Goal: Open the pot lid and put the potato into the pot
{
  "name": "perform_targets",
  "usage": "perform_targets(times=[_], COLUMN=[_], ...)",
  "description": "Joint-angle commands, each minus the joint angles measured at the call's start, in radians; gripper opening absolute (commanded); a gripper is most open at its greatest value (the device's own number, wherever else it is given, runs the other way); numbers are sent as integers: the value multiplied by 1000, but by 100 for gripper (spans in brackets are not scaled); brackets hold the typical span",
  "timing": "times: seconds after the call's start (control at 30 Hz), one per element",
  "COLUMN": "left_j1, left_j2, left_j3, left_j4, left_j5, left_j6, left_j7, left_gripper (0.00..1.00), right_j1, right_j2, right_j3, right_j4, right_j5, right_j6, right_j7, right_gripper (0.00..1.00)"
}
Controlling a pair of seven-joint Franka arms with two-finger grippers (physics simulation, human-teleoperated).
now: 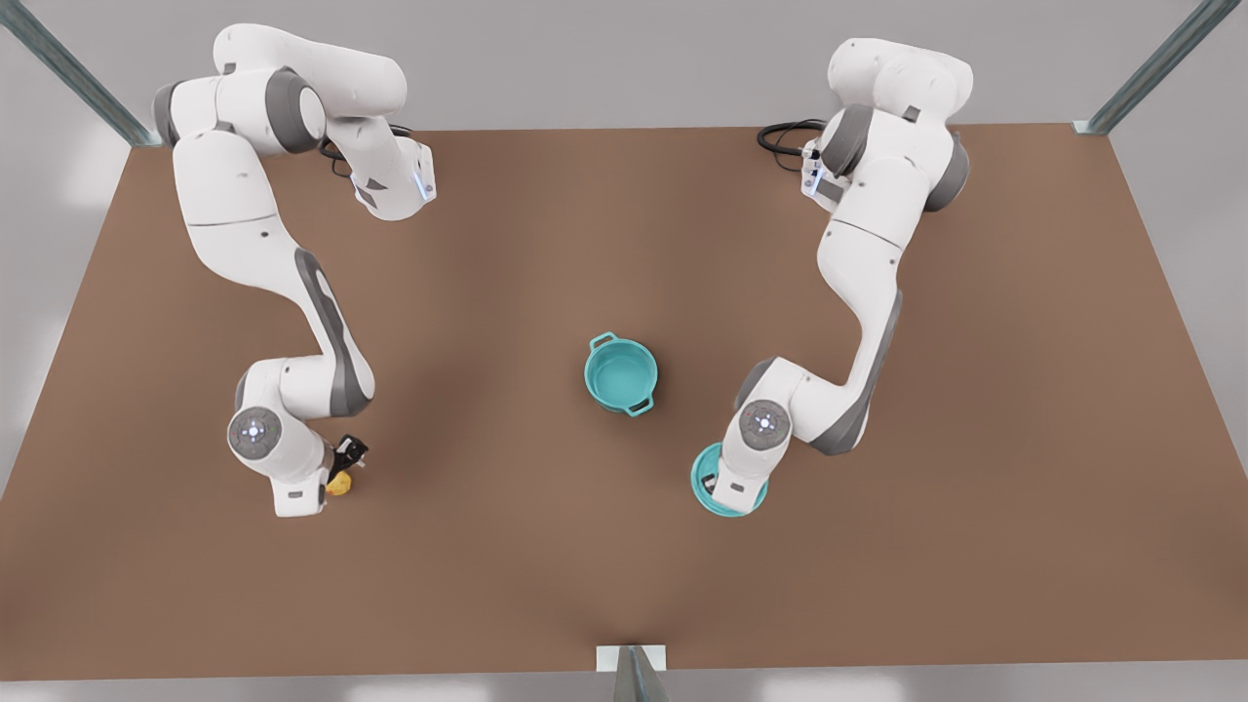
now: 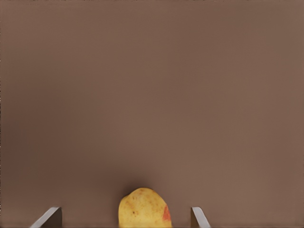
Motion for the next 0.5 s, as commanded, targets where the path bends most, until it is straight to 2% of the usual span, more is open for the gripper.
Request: perform_targets(times=[0.0,0.03,0.07,0.13,0.17,0.2,0.27,0.3,0.33,0.37,0.47], left_j1=[1,1,1,3,26,73,242,294,325,327,331], left_j2=[4,4,4,-17,-66,-180,-434,-592,-879,-918,-913], left_j3=[3,3,3,26,27,18,15,19,18,18,21], left_j4=[1,1,1,1,1,1,-1,-63,-436,-498,-493], left_j5=[-6,-5,-3,-3,-5,-11,-139,-198,-219,-219,-164], left_j6=[60,60,60,-18,-156,-411,-790,-815,-479,-436,-426], left_j7=[254,256,257,382,527,722,886,892,909,911,909], left_gripper=[59,72,100,100,100,100,100,100,100,100,100], right_j1=[0,0,0,-2,-2,-2,-6,-8,-6,-5,-6], right_j2=[-12,-16,-16,-10,-2,2,7,7,5,7,30], right_j3=[0,0,0,0,0,0,-1,-1,-1,-1,-1], right_j4=[-15,-18,-26,-45,-45,-45,-41,-37,-31,-23,0], right_j5=[1,1,1,1,-1,-1,-21,-24,-24,-24,-25], right_j6=[18,18,38,72,75,87,97,97,97,93,93], right_j7=[-76,-76,-76,-76,-75,-75,-75,-75,-75,-75,-76], right_gripper=[100,100,100,100,100,100,100,100,100,100,100])
